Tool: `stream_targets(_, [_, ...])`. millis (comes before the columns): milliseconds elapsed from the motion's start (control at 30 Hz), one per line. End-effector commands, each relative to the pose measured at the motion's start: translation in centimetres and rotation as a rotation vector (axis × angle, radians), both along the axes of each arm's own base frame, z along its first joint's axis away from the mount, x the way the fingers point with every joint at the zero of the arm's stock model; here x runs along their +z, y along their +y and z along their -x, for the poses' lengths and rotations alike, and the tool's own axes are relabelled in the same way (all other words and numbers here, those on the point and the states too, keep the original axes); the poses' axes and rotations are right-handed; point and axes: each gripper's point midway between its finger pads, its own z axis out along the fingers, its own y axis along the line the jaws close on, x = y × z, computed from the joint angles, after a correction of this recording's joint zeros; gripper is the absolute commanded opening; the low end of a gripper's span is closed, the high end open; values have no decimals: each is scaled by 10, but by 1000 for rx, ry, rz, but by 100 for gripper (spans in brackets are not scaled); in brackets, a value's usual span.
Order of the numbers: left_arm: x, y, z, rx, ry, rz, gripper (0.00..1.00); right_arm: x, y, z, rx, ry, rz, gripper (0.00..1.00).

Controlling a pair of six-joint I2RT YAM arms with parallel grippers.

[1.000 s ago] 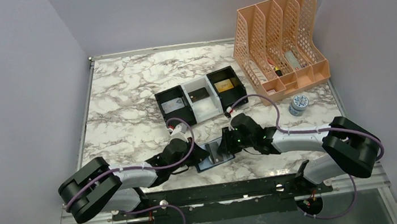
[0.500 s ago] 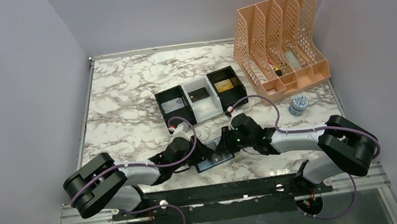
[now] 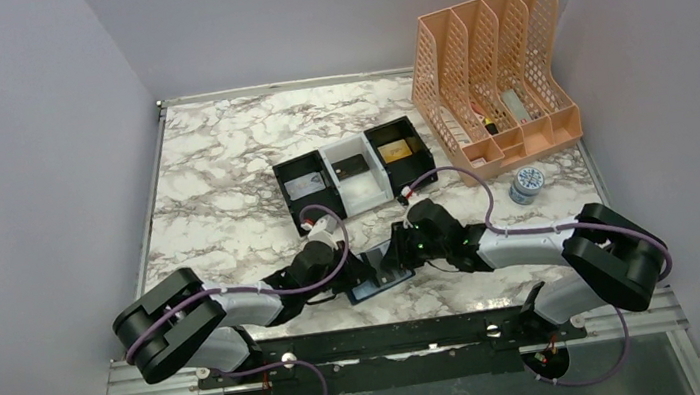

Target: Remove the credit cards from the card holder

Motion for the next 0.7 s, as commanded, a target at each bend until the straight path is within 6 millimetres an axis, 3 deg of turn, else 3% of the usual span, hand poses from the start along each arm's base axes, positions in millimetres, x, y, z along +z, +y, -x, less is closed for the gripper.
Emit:
stream_targets(0, [37,-22,3,-62,-27,130,12,-37,-39,12,-33,58,187,22])
stream_targets(67, [40,-23,3,-57,-25,148,12,-35,-38,11,-33,54,182,22])
stream_targets(133, [43,-23,3,-52,-23,159,22,-34,-38,12,-31,53,178,22])
stream_targets(200, [44,-24,2,-56,-24,161,24,-34,-38,12,-30,53,176,22])
stream_targets(367, [35,-27,5,-70,3,142,32,-32,-37,12,-29,51,171,22])
stream_targets(467, [34,-29,6,-82,9,150,24,-31,-37,12,-29,49,168,22])
stream_targets(567, [35,-29,5,-79,2,155,10,-26,-37,10,-29,36,166,22])
stream_targets(600, [35,-28,4,-69,1,154,1,-23,-37,10,-24,24,159,23])
stream_targets(667, [30,-22,2,-33,11,146,0,-11,-33,8,-3,-8,128,23])
